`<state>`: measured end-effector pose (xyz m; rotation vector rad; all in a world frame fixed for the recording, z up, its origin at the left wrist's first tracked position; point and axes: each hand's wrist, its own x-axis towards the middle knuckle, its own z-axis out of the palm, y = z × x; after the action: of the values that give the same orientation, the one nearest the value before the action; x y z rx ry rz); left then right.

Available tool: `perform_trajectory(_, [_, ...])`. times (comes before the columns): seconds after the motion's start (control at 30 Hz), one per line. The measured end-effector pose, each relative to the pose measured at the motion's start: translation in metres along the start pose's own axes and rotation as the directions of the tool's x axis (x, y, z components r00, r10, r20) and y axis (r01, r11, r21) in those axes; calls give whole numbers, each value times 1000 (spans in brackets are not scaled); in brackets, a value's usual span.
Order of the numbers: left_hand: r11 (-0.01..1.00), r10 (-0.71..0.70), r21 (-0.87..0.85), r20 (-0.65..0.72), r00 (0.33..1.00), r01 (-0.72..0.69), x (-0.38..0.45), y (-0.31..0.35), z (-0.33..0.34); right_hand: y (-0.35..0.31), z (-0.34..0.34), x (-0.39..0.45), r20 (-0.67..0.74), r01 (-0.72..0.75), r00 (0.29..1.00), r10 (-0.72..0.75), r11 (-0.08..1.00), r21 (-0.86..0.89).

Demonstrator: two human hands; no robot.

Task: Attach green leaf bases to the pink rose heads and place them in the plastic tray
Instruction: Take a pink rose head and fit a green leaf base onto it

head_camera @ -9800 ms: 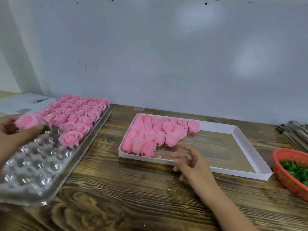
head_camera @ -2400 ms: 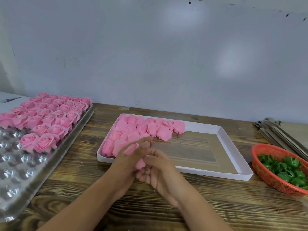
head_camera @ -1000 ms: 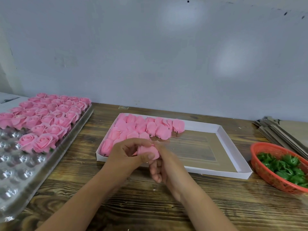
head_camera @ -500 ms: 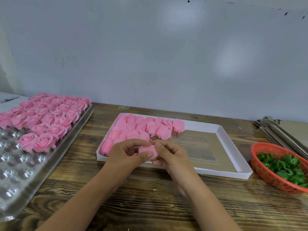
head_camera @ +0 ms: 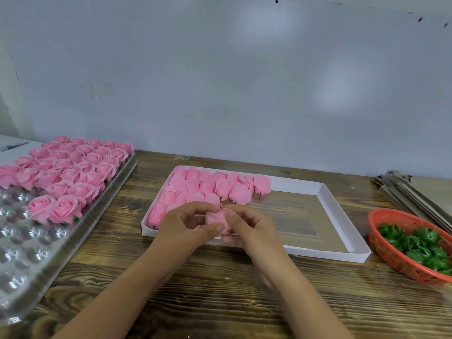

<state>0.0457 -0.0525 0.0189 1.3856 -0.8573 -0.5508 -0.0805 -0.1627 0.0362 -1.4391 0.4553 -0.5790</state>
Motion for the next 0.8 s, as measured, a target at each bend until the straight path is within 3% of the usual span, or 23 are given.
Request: perform_trajectory(0.8, [996,-12,86,-26,1000,14,-1,2,1,-4,-3,-1,18,-29,999,29,999,20])
